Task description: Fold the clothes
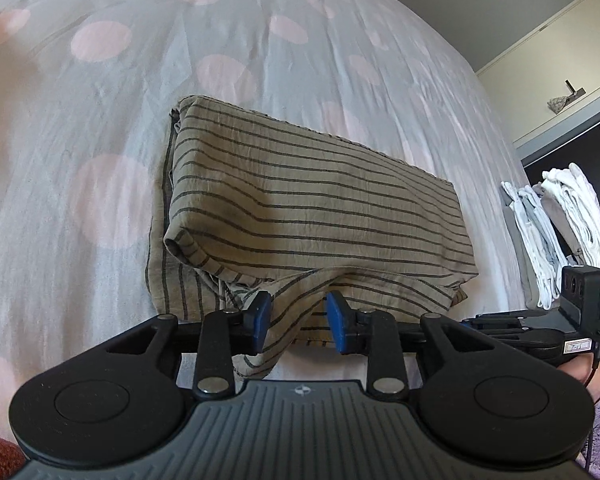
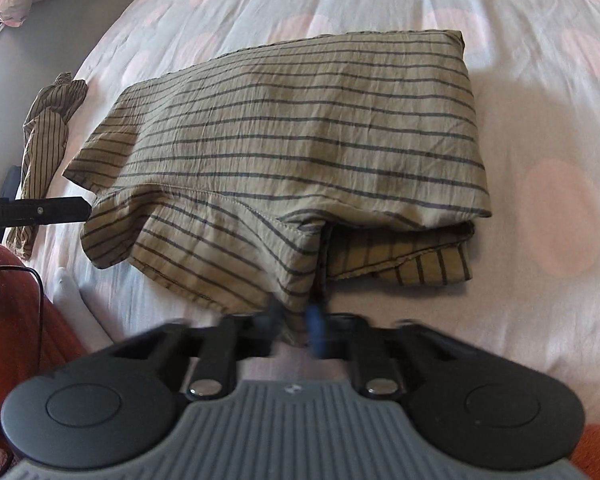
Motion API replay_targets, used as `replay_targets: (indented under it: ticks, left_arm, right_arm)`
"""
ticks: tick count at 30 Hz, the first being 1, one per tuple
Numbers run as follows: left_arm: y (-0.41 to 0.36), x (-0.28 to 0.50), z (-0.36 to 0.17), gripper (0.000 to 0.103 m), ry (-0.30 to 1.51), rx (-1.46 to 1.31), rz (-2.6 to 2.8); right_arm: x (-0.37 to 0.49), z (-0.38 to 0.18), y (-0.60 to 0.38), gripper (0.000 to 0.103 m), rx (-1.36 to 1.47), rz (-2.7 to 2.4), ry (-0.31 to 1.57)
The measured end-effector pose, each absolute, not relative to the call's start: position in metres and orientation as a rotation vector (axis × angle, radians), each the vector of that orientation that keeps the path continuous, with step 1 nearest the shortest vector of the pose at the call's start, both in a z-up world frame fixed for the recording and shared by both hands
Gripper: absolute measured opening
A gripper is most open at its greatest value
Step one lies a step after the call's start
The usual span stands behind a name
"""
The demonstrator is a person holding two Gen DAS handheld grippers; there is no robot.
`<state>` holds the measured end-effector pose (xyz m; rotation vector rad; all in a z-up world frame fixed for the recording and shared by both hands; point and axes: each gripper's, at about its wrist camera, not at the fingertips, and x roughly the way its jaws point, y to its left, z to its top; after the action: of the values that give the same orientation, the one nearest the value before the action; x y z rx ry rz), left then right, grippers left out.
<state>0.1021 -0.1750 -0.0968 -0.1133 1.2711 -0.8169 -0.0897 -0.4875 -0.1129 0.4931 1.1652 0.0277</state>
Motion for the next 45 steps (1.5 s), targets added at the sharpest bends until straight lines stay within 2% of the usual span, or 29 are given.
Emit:
replay_targets:
  ticks: [2,5,11,13,14,15,16,21,31,37,39,40,41,42,44,45]
  left_arm:
    - [-0.175,0.102,-0.097,0.031,1.284,-0.112,-0.824]
    - [-0.179,0.100,-0.100,0.042,1.319,-0.072,-0.853]
    - [-0.196,0.093,-0.107,0.041,1.345,0.087,-0.842]
    - [-0.198,0.094,-0.111,0.027,1.355,0.105,-0.807]
    - [-0.197,0.097,-0.113,0.015,1.367,0.103,-0.790]
    - [-0.196,0.099,-0.116,0.008,1.379,0.101,-0.773]
    - [-0.195,0.101,-0.118,0.005,1.390,0.099,-0.756]
    - [-0.201,0.107,-0.132,0.001,1.445,0.178,-0.647]
    - [-0.201,0.105,-0.138,0.001,1.480,0.244,-0.560]
    - [-0.188,0.101,-0.127,0.001,1.467,0.196,-0.580]
    - [-0.175,0.101,-0.116,0.002,1.427,0.073,-0.632]
    - [-0.166,0.101,-0.111,0.003,1.404,-0.006,-0.661]
    - [-0.158,0.101,-0.106,0.005,1.372,-0.066,-0.689]
    - [-0.152,0.100,-0.102,0.011,1.342,-0.118,-0.728]
    - [-0.140,0.101,-0.095,0.023,1.280,-0.214,-0.777]
    - [-0.135,0.101,-0.091,0.025,1.243,-0.256,-0.794]
  right_arm:
    - [-0.094,-0.110,-0.490,0.003,0.515,0.034,1.142]
    - [-0.101,-0.104,-0.500,0.003,0.578,0.021,1.112]
    - [-0.099,-0.107,-0.498,0.003,0.571,0.000,1.149]
    - [-0.098,-0.107,-0.497,0.003,0.552,-0.017,1.159]
    - [-0.098,-0.107,-0.497,0.003,0.544,-0.027,1.162]
    - [-0.098,-0.107,-0.497,0.003,0.540,-0.036,1.164]
    - [-0.098,-0.107,-0.497,0.003,0.542,-0.040,1.162]
    - [-0.096,-0.109,-0.498,0.003,0.529,-0.067,1.172]
    - [-0.087,-0.121,-0.493,0.004,0.486,-0.083,1.259]
    - [-0.098,-0.114,-0.494,0.019,0.461,-0.109,1.243]
    - [-0.106,-0.106,-0.497,0.042,0.491,-0.083,1.176]
    - [-0.111,-0.102,-0.500,0.047,0.516,-0.057,1.131]
    - [-0.117,-0.097,-0.503,0.054,0.551,-0.016,1.076]
    - [-0.124,-0.093,-0.507,0.061,0.590,0.027,1.022]
    - [-0.136,-0.088,-0.516,0.068,0.674,0.090,0.931]
    - [-0.140,-0.085,-0.520,0.068,0.710,0.090,0.882]
